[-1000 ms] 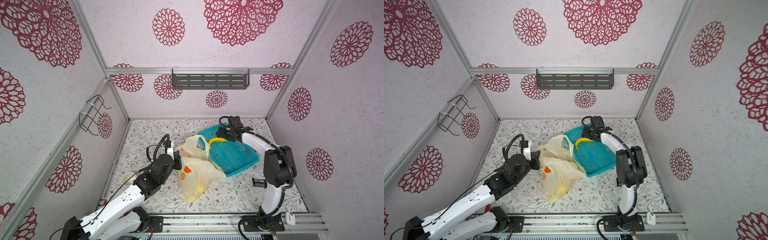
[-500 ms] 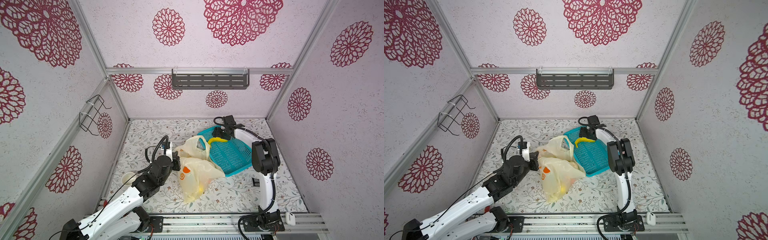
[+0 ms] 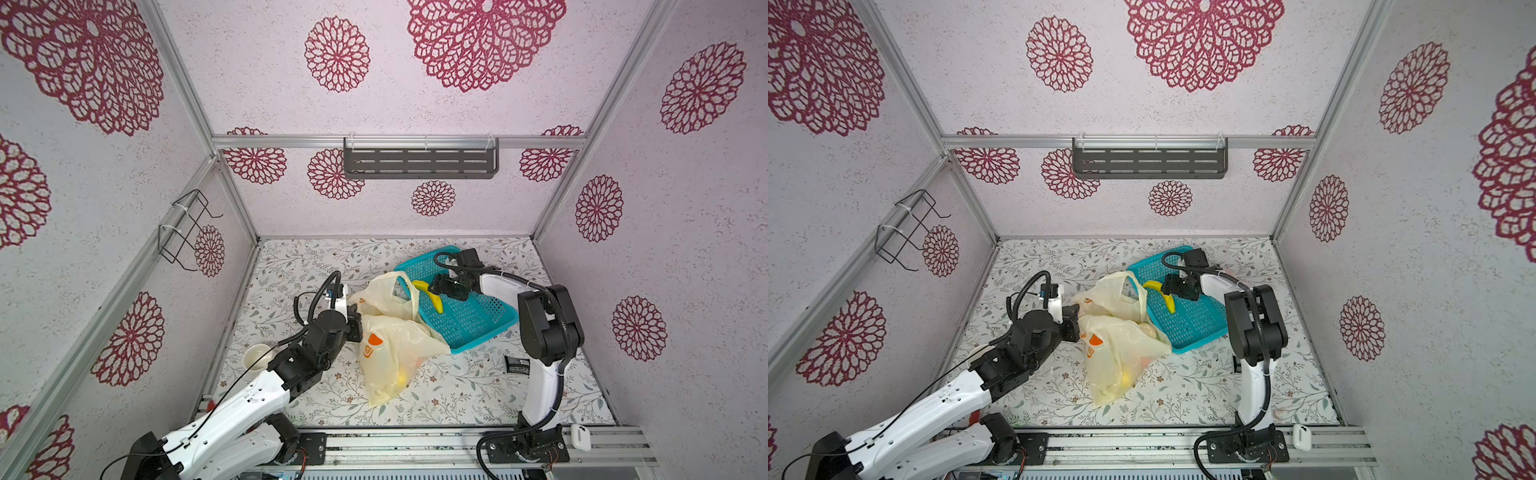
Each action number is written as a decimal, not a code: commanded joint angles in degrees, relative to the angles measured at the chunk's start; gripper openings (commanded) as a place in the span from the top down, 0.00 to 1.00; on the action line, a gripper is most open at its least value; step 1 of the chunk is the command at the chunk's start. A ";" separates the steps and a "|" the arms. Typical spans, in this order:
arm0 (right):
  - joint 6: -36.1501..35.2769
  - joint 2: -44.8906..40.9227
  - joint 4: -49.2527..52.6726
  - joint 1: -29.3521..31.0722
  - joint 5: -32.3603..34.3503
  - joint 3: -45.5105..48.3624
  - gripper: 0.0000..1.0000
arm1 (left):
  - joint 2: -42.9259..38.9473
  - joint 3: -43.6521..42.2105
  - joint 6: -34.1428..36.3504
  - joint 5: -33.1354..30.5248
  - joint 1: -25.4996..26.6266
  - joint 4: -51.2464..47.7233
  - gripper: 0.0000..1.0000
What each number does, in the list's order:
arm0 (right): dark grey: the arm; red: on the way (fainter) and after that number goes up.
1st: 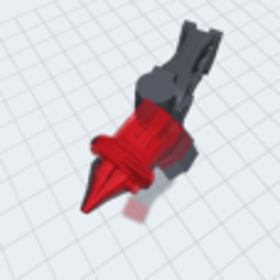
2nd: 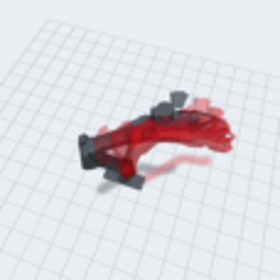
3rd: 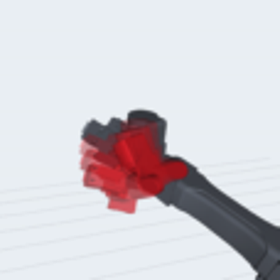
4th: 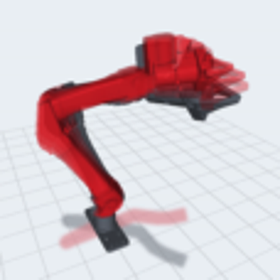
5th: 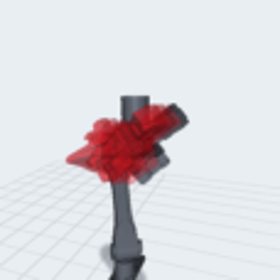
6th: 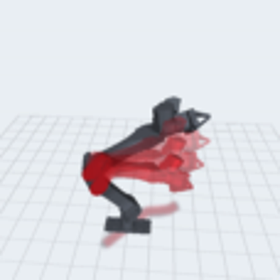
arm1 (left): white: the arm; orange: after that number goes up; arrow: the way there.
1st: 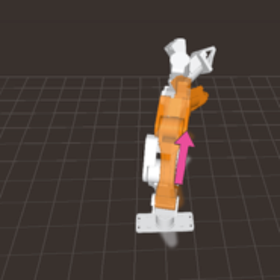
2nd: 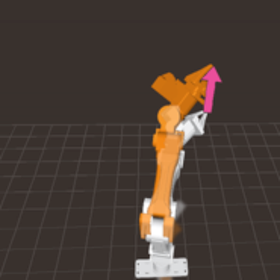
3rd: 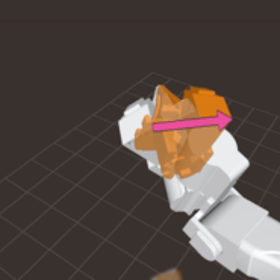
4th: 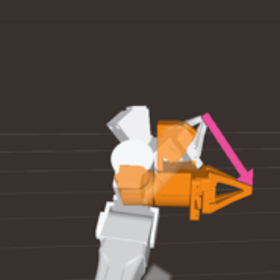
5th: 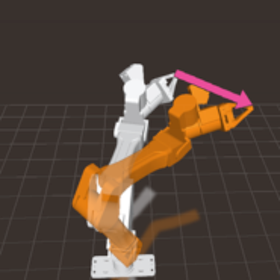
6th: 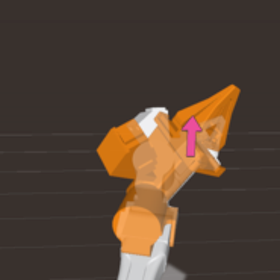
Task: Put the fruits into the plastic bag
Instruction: 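Move the right gripper into the basket and grasp the yellow banana, then carry the banana into the bag and release it with the right gripper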
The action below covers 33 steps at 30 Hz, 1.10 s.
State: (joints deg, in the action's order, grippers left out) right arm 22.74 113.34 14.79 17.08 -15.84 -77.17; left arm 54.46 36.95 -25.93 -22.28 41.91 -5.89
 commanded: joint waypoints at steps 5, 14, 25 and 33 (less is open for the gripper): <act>-0.70 -2.26 -0.81 1.40 1.89 1.38 0.23 | 1.02 1.50 0.41 0.76 0.23 0.18 1.00; -2.46 1.26 1.00 5.04 6.48 0.20 0.37 | 1.66 2.32 0.45 0.66 0.28 -0.16 1.00; 0.48 -11.20 -2.50 3.96 8.92 2.82 0.87 | 1.36 2.60 0.19 -0.82 0.29 -0.09 1.00; -1.80 -25.41 -1.53 7.13 4.37 6.18 0.84 | -0.05 1.73 0.58 -1.00 0.28 1.06 1.00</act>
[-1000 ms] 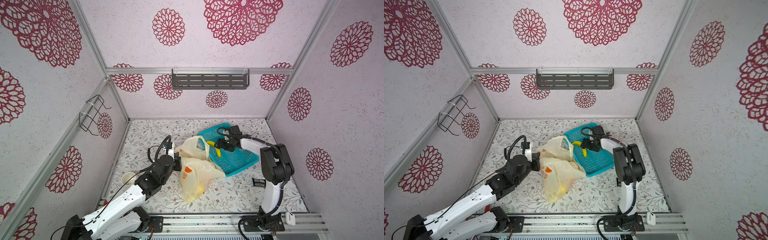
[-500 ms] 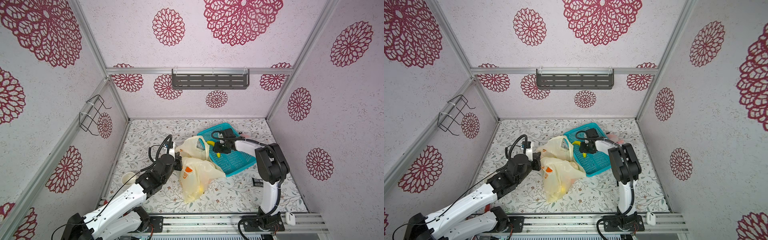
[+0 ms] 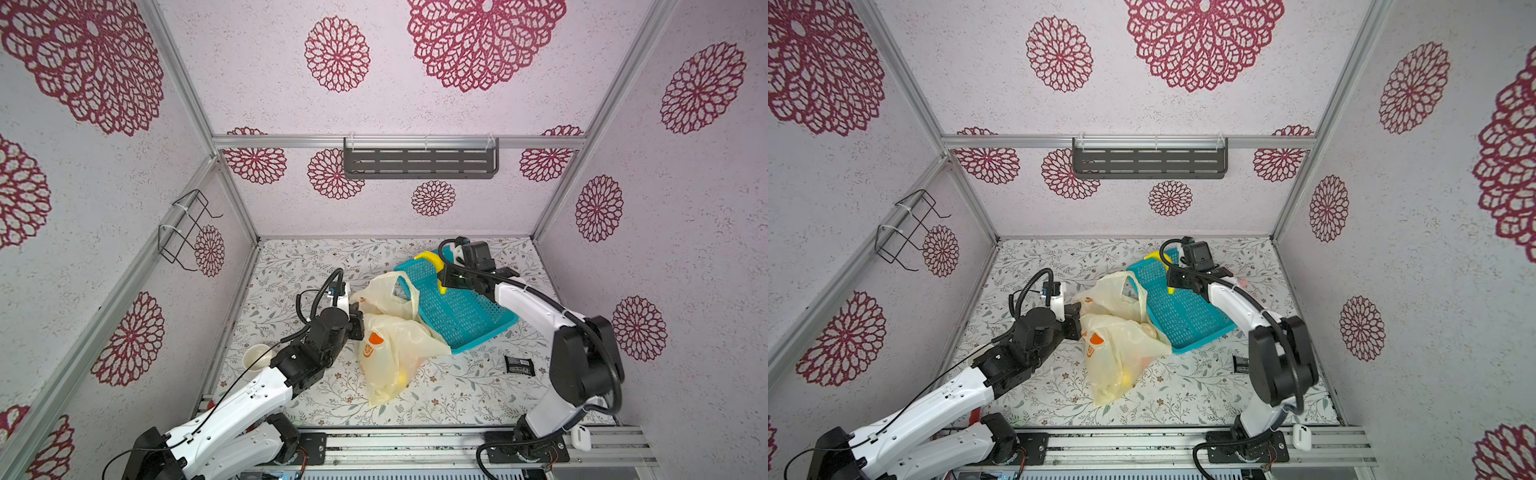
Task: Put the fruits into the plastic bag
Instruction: 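Carry the banana into the bag and release it with the right gripper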
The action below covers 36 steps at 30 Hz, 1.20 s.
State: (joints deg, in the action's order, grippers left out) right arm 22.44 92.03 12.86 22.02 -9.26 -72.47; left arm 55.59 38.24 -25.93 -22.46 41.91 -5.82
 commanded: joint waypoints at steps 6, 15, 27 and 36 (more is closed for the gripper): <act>-6.14 -9.17 1.74 10.83 -6.24 7.07 0.82 | -2.06 0.37 0.76 -0.83 0.25 0.99 1.00; -7.07 -7.66 2.91 19.13 -9.95 15.59 0.75 | -2.07 0.63 0.66 -1.41 0.29 1.12 1.00; -5.03 -15.63 -3.68 19.20 2.72 17.83 0.31 | 0.22 1.58 -2.18 -7.00 0.28 0.39 1.00; -3.56 -16.86 -6.19 18.68 7.50 16.62 0.30 | -3.73 -0.81 -4.38 -10.94 0.28 -1.70 1.00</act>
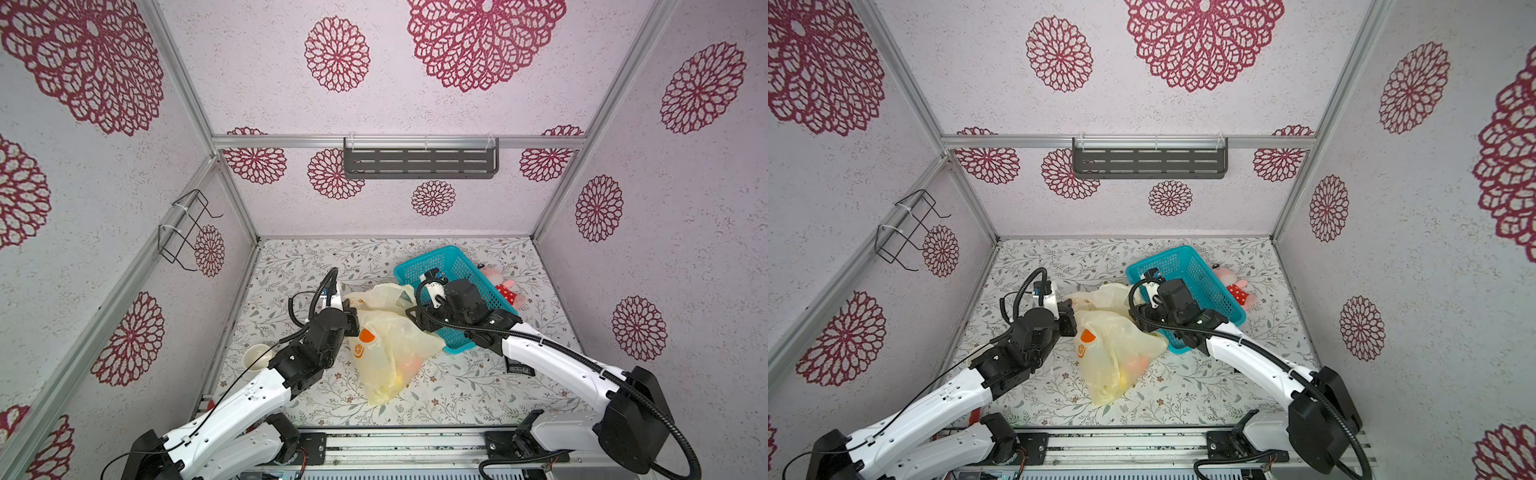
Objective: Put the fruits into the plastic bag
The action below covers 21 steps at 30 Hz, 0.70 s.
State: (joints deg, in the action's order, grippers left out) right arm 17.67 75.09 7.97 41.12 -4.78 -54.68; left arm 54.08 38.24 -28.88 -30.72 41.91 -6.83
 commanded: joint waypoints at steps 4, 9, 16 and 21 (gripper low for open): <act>0.89 3.32 -1.19 -0.86 3.94 -4.17 0.30 | -4.60 -2.01 -2.84 -2.52 0.28 -2.94 1.00; -0.18 10.28 -2.85 -1.40 1.66 -8.96 0.30 | -7.29 -3.21 -4.57 -2.15 0.28 -4.72 1.00; -1.66 18.99 -5.19 -1.91 -3.51 -15.18 0.77 | -8.04 -3.61 -5.04 -2.74 0.28 -5.11 1.00; -3.31 17.01 -5.16 -2.28 -5.92 -20.62 1.00 | -7.91 -3.61 -5.79 -5.44 0.28 -5.88 1.00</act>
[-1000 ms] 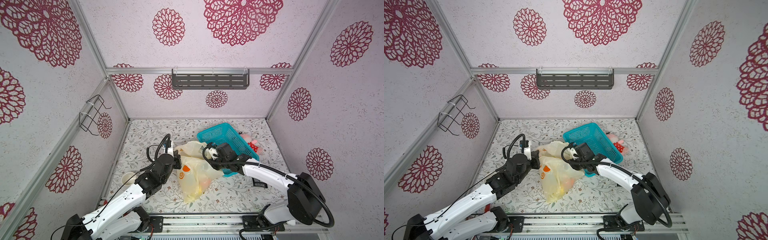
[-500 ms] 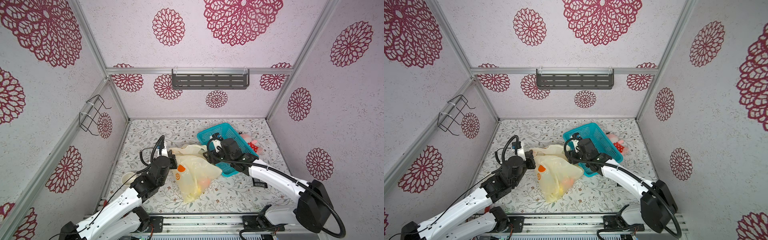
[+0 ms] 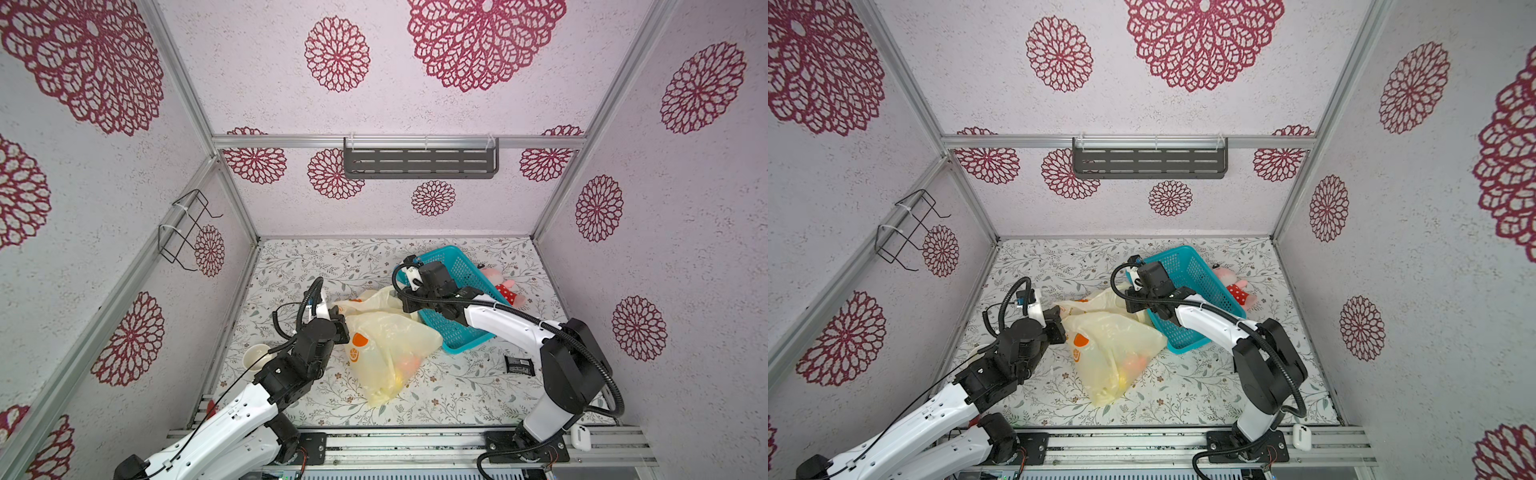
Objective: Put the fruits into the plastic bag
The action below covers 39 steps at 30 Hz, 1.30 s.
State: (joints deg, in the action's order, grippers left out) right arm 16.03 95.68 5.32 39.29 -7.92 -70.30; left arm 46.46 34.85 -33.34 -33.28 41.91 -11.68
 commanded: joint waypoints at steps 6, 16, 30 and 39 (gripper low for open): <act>-2.39 -9.93 -1.15 -0.48 -4.68 -11.65 1.00 | -0.84 -1.01 -2.73 -7.50 0.09 -0.96 1.00; -4.89 -13.69 0.92 -0.45 -3.68 -15.98 1.00 | 1.14 -1.50 -3.65 -5.77 -1.76 1.72 1.00; -5.11 -17.92 6.42 -2.02 7.96 -9.31 0.24 | 0.35 -1.26 -6.06 -5.01 -8.76 5.48 0.86; 9.34 -35.95 0.26 -14.37 14.58 14.33 0.15 | -5.38 -0.18 0.43 6.95 -8.64 12.85 0.03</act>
State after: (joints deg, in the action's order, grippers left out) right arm 18.37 64.64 9.82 27.73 1.78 -60.40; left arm 43.33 33.78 -35.14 -31.35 33.26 -3.66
